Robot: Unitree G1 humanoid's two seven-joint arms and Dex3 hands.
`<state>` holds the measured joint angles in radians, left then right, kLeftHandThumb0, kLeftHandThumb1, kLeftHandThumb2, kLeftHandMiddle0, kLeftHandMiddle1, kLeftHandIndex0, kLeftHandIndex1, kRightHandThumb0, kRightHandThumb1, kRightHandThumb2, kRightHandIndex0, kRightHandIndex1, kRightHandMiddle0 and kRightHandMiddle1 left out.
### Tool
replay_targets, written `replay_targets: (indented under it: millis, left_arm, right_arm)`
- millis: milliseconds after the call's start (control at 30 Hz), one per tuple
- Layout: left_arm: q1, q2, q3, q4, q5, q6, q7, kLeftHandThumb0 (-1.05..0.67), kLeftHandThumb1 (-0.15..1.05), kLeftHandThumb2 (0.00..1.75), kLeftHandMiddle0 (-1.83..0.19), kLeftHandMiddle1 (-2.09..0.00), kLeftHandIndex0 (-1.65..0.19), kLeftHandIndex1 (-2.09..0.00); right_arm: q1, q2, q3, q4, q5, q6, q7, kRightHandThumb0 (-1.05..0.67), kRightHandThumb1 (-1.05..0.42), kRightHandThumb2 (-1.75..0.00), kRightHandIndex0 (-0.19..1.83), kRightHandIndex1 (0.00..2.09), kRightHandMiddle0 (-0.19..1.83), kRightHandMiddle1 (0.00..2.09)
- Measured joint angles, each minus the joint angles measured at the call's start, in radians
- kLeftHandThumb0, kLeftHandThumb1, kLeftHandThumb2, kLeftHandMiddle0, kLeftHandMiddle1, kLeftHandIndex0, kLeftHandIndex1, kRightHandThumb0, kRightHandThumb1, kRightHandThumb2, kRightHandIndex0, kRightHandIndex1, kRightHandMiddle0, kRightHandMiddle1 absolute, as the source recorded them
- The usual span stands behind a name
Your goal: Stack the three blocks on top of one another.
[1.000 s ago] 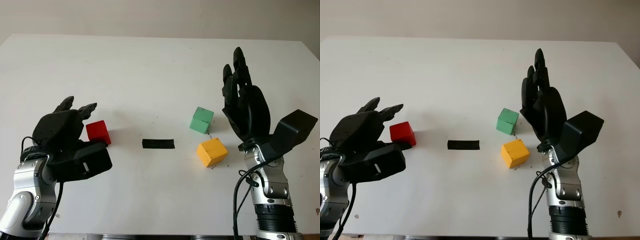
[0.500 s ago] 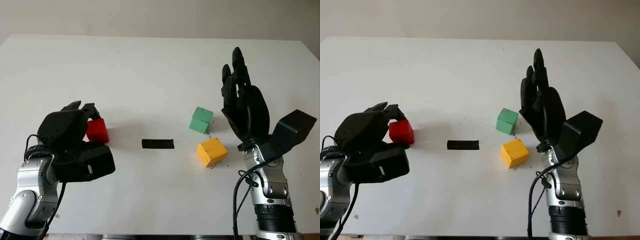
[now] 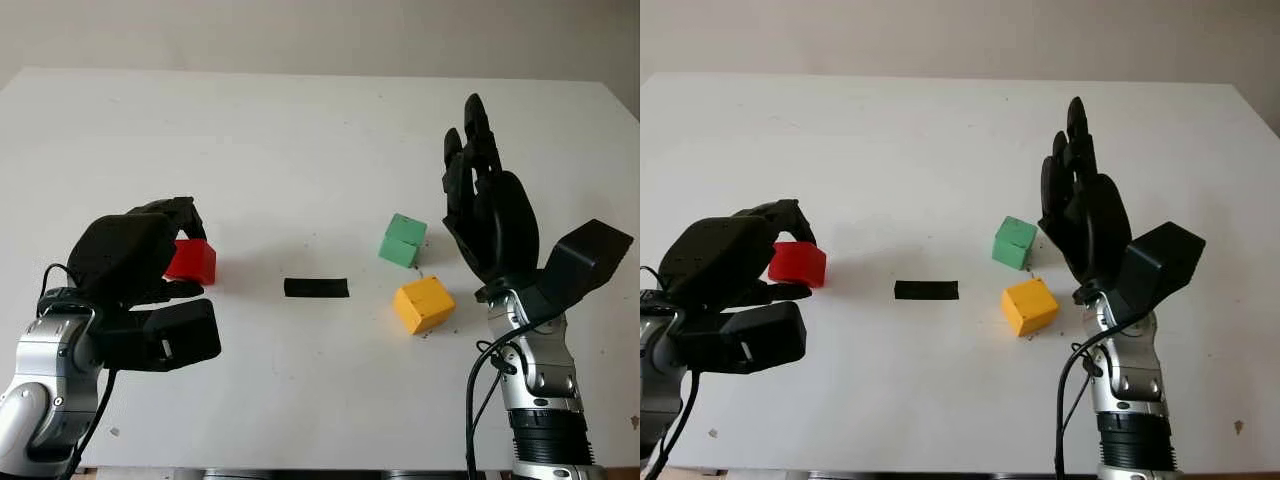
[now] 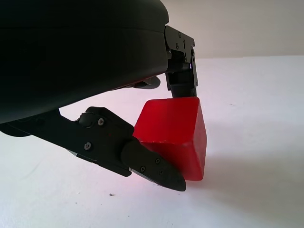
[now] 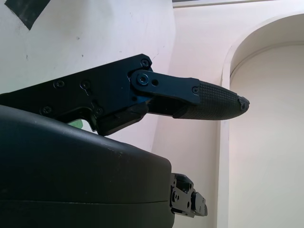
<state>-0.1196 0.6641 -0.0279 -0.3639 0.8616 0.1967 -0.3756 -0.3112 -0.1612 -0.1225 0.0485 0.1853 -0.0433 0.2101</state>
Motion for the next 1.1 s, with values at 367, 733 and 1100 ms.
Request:
replay_targets:
  millis: [367, 733, 1100]
  left_arm:
    - [-0.252, 0.044, -0.06, 0.035, -0.034, -0.164, -0.062, -0.36, 0.95, 0.06, -0.13, -0.05, -0.1, -1.58]
    - [-0.469, -0.033, -0.256, 0.218, -0.016, -0.279, -0.138, -0.38, 0.94, 0.06, -0.11, -0.05, -0.26, -1.47]
    - [-0.525, -0.129, -0.382, 0.283, 0.045, -0.296, -0.211, -0.38, 0.89, 0.05, -0.19, -0.07, -0.33, -1.4]
  right_arm:
    - [0.004, 0.001, 0.005, 0.008, 0.001, -0.009, 0.002, -0.77, -1.05, -0.61, -0.19, 0.0, -0.19, 0.0]
    - [0.009, 0.002, 0.006, 0.009, -0.001, -0.015, 0.001, -0.76, -1.05, -0.61, -0.19, 0.0, -0.19, 0.0]
    - [0.009, 0.004, 0.007, 0.009, -0.001, -0.015, -0.006, -0.78, -1.05, -0.6, -0.19, 0.0, -0.19, 0.0]
